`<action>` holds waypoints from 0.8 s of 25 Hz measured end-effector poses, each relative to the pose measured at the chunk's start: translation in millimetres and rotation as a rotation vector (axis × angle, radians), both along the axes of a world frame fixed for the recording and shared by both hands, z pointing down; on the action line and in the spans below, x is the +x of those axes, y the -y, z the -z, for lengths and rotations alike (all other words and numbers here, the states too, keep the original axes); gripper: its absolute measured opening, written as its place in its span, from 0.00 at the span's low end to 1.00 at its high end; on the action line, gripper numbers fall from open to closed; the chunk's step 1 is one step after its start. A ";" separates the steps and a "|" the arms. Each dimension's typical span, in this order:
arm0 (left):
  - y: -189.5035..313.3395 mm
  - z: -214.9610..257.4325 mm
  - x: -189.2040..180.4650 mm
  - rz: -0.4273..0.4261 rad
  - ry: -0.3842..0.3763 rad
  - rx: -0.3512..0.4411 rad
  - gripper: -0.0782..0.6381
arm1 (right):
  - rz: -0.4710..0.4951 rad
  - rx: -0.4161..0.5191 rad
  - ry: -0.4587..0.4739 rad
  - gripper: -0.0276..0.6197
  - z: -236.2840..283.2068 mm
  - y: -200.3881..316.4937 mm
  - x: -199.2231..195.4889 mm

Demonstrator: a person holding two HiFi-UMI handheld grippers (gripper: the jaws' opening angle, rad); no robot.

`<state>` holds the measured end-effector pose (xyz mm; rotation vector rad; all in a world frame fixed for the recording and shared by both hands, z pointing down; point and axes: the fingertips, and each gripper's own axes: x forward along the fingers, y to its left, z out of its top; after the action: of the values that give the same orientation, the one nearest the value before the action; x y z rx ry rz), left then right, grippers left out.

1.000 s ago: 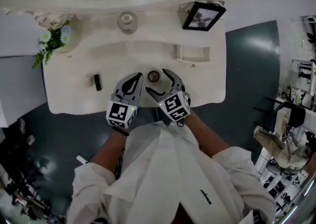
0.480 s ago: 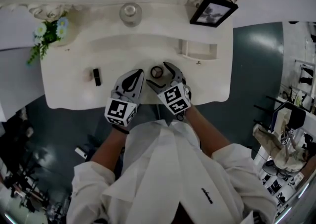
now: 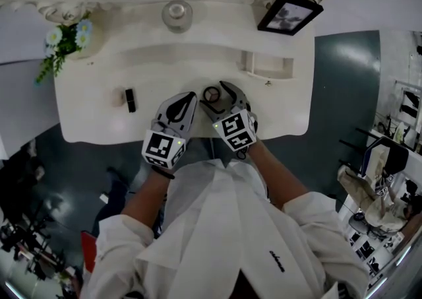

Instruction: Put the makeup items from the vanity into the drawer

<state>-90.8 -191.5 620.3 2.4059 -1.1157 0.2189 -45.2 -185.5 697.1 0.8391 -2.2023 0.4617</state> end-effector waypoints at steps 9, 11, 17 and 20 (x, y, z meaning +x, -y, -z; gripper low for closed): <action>-0.7 1.8 -3.5 0.007 0.002 0.001 0.15 | 0.047 0.033 -0.004 0.42 1.8 -4.6 -10.6; 0.4 3.2 -1.8 0.007 0.000 0.001 0.15 | 0.056 0.042 -0.006 0.42 4.2 -3.5 -10.2; 6.7 12.4 8.9 -0.010 -0.005 0.016 0.15 | 0.023 0.085 0.027 0.42 25.9 3.5 -5.9; 13.0 19.3 20.8 -0.021 -0.009 0.029 0.15 | 0.001 0.107 0.046 0.42 39.5 8.7 3.2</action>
<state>-70.0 -204.5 601.0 2.4425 -1.0978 0.1995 -42.0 -194.1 657.6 0.8920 -2.2863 0.3688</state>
